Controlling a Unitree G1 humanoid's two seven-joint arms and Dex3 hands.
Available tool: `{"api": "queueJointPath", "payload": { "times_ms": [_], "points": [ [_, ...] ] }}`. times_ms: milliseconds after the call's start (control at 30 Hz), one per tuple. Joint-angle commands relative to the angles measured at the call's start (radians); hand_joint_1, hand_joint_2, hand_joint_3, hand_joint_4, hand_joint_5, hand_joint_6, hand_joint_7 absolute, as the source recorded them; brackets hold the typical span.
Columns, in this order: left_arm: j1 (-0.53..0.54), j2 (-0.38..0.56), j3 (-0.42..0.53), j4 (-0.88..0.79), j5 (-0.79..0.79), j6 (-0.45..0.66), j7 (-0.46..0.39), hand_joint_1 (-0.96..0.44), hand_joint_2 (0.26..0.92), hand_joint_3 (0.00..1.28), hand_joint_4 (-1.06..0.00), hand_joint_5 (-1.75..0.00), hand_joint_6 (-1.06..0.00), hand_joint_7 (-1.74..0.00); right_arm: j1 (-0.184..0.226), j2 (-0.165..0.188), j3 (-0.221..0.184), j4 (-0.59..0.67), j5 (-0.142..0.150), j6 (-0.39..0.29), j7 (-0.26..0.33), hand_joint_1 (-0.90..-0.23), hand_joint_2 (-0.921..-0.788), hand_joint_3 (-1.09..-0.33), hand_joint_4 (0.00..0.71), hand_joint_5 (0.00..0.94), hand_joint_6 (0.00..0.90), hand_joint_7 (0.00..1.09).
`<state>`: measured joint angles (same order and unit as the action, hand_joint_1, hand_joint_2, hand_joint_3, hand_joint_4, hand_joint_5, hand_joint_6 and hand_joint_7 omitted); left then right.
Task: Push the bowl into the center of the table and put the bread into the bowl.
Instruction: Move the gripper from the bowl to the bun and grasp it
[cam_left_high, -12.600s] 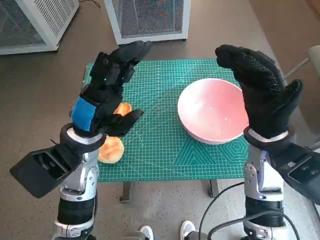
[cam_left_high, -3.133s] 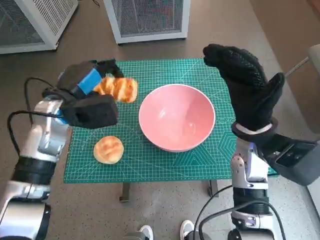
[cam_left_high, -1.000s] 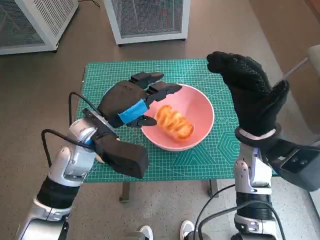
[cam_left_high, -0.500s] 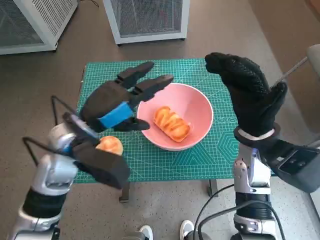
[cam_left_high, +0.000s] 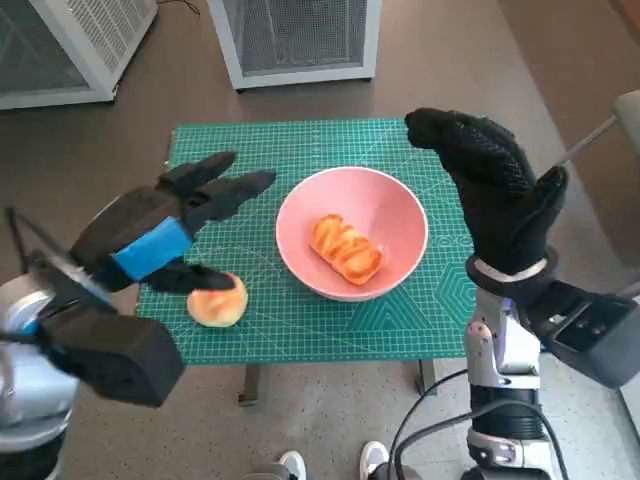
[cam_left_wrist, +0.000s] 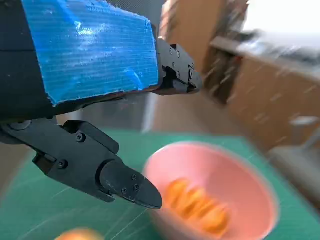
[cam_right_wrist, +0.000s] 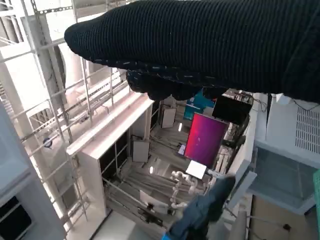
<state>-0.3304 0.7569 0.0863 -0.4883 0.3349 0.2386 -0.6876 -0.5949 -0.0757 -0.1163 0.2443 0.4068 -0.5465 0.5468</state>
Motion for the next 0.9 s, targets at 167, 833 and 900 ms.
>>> {"api": "queueJointPath", "payload": {
  "times_ms": [167, 833, 900],
  "points": [
    [0.117, 0.053, 0.043, -0.058, 0.002, 0.063, -0.028, -0.32, 0.737, 0.00, -0.16, 0.00, -0.31, -0.02, 0.018, -0.002, 0.001, 0.006, 0.006, 0.022, 0.005, -0.405, -0.921, -0.494, 0.572, 0.131, 0.232, 0.84],
    [0.187, 0.021, -0.068, -0.012, 0.094, 0.032, 0.058, -0.34, 0.734, 0.00, -0.13, 0.00, -0.27, 0.00, 0.023, -0.011, 0.001, -0.015, 0.005, 0.052, 0.004, -0.397, -0.911, -0.526, 0.553, 0.180, 0.224, 0.89],
    [0.186, 0.018, -0.091, -0.003, 0.118, 0.032, 0.066, -0.35, 0.735, 0.00, -0.13, 0.00, -0.27, 0.00, 0.024, -0.011, 0.000, -0.017, 0.008, 0.055, 0.005, -0.398, -0.911, -0.524, 0.551, 0.185, 0.226, 0.88]
  ]
}}
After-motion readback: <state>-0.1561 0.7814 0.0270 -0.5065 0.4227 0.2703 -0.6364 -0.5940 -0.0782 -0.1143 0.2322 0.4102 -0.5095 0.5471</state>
